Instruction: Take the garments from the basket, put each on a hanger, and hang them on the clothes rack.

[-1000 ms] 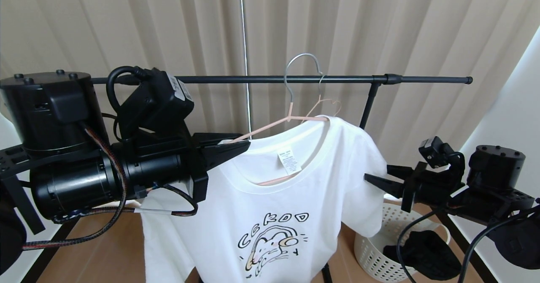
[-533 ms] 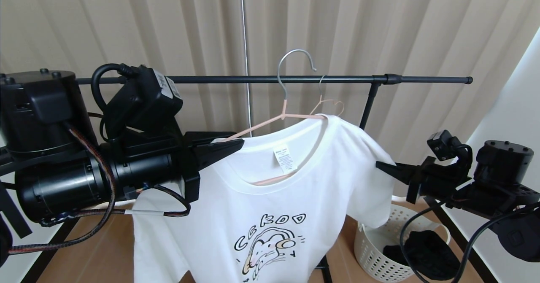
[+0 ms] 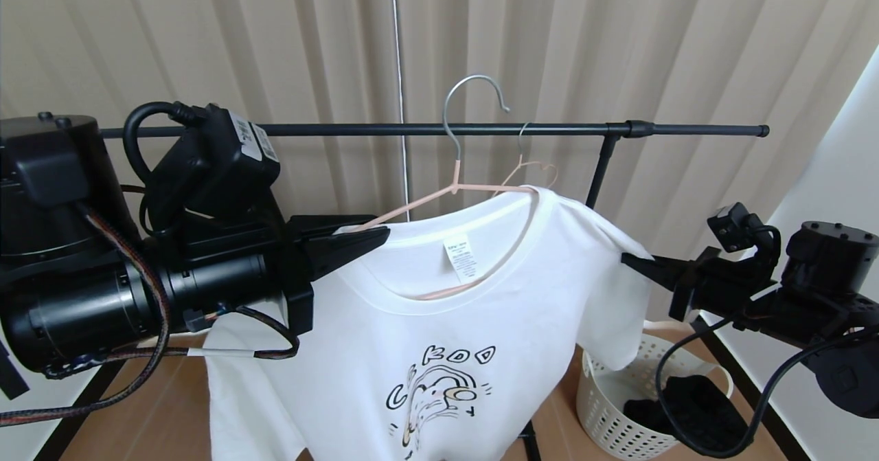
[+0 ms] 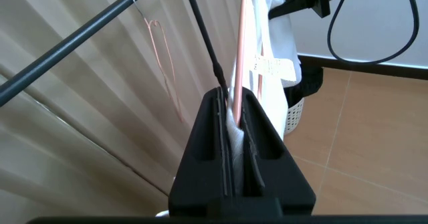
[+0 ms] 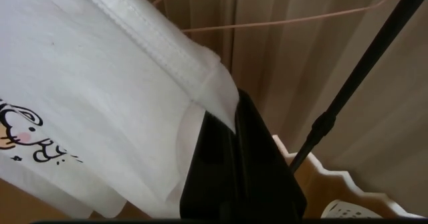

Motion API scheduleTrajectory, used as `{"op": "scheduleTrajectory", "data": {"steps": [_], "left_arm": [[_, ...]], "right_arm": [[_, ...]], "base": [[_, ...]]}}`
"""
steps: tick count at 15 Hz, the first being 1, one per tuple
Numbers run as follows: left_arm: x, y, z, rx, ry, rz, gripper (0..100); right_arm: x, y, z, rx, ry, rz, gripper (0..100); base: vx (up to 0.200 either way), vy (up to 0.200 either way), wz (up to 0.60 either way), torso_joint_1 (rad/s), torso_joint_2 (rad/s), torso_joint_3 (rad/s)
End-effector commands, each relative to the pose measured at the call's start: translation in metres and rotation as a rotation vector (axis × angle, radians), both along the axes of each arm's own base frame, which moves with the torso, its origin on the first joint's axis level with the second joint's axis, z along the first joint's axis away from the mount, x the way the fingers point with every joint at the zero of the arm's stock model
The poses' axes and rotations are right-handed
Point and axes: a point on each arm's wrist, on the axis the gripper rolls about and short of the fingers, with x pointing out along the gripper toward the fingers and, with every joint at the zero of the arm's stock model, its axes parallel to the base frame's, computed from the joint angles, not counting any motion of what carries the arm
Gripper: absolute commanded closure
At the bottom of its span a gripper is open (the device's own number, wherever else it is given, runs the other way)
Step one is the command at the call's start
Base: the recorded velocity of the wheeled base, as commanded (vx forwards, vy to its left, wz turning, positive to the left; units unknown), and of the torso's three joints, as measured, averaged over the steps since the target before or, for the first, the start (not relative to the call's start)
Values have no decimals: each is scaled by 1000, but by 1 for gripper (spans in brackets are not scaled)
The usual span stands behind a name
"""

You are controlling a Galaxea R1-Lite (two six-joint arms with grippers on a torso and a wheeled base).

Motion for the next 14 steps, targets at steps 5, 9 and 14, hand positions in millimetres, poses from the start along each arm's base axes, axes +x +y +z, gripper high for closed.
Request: {"op": "scheduleTrajectory", "data": {"steps": [5,9,14], "left_arm": [[-1,1,-2,4,7,4,100],[0,5,-5,-4,30,21,100],[8,15,-10,4,51,77,100]], "right_arm": [[-6,0,8,3,-15,-1,100],[-15,1,9,-2,-20,6,0],[-20,2,20,-1,-57,10,0]], "base": [[0,0,0,0,0,0],[0,0,0,0,0,0],[0,0,0,0,0,0]]}}
